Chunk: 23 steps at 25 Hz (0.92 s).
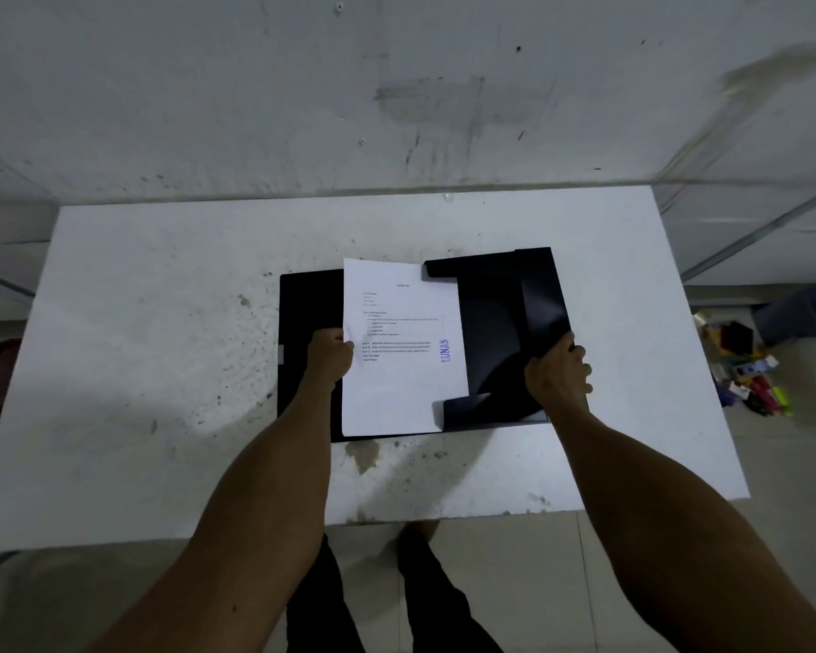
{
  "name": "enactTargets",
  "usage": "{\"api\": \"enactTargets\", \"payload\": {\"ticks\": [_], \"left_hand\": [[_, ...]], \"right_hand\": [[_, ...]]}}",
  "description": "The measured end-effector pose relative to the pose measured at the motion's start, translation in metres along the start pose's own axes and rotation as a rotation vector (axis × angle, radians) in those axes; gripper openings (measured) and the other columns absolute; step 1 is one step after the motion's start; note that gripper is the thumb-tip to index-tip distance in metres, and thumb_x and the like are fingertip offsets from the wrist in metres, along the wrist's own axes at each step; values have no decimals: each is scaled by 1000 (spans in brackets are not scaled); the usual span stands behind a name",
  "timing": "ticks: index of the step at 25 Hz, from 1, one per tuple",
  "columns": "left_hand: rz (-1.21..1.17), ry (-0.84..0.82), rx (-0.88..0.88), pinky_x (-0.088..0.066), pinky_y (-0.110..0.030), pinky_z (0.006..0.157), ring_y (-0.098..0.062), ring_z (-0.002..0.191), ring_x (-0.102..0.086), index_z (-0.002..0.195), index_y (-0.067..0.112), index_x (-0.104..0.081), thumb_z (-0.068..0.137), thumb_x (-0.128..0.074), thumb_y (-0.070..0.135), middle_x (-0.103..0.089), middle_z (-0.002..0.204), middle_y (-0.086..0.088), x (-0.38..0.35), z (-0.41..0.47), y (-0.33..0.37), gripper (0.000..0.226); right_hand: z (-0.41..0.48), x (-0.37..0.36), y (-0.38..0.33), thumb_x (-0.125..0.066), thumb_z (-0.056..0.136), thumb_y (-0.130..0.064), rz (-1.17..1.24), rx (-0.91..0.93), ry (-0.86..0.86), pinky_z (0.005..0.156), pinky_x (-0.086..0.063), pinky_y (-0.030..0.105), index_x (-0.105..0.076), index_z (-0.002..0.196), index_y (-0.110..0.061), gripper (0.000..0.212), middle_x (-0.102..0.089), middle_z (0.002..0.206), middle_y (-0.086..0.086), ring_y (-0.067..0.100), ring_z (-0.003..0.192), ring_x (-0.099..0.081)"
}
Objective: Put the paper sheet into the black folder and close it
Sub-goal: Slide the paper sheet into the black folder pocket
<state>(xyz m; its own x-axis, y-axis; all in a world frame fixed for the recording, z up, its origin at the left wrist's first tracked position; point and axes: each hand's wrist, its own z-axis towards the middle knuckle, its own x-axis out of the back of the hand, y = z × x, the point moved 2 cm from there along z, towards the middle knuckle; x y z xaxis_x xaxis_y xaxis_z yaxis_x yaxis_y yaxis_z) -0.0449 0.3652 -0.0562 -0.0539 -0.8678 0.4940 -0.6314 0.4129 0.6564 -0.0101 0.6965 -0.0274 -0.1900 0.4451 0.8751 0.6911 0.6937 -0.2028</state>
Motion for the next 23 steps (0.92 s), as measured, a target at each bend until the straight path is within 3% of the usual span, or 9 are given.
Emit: {"api": "enactTargets", "payload": {"ticks": [4,7,11,16,19,23], "left_hand": [[-30,-11,-5,-50,-30,83,-36,107,-67,113,-5,-69,94,-49,1,-69,120,-21,-23,-1,20,28],[-100,-18,45,-47,-27,75,-26,90,-63,103,1,-70,93,-47,0,-68,106,-15,-51,-11,26,25],[-85,-41,26,-47,-25,67,-22,83,-58,85,7,-60,93,-45,1,-61,91,-10,-84,-19,46,18],[-4,-10,41,-41,-29,62,-25,76,-54,65,5,-49,89,-41,-5,-52,72,-11,-125,-34,70,27],[151,-22,-41,-54,-36,71,-34,92,-69,88,-9,-65,87,-48,-9,-68,96,-21,-145,-43,82,16],[320,-93,-131,-55,-39,85,-36,105,-67,106,-7,-66,90,-54,-2,-65,118,-22,-152,-44,92,21]], "right_hand": [[-1,0,-1,-55,90,-20,-1,0,0,100,-38,59,-18,152,-6,74,-38,145,21,43,128,-43],[1,0,-2,-55,89,-20,10,-1,-7,100,-38,59,-18,152,-7,75,-38,145,20,43,128,-43],[3,0,0,-54,89,-20,16,1,-12,101,-38,59,-18,152,-8,74,-38,145,19,43,129,-42],[4,2,1,-44,96,-31,50,-5,0,102,-36,59,-21,153,-9,65,-41,145,19,42,130,-43],[6,6,2,-41,98,-31,62,1,5,103,-37,59,-25,152,-9,60,-44,143,20,42,129,-45],[5,8,3,-40,97,-28,70,10,0,103,-38,59,-26,151,-9,58,-45,141,20,42,128,-46]]}}
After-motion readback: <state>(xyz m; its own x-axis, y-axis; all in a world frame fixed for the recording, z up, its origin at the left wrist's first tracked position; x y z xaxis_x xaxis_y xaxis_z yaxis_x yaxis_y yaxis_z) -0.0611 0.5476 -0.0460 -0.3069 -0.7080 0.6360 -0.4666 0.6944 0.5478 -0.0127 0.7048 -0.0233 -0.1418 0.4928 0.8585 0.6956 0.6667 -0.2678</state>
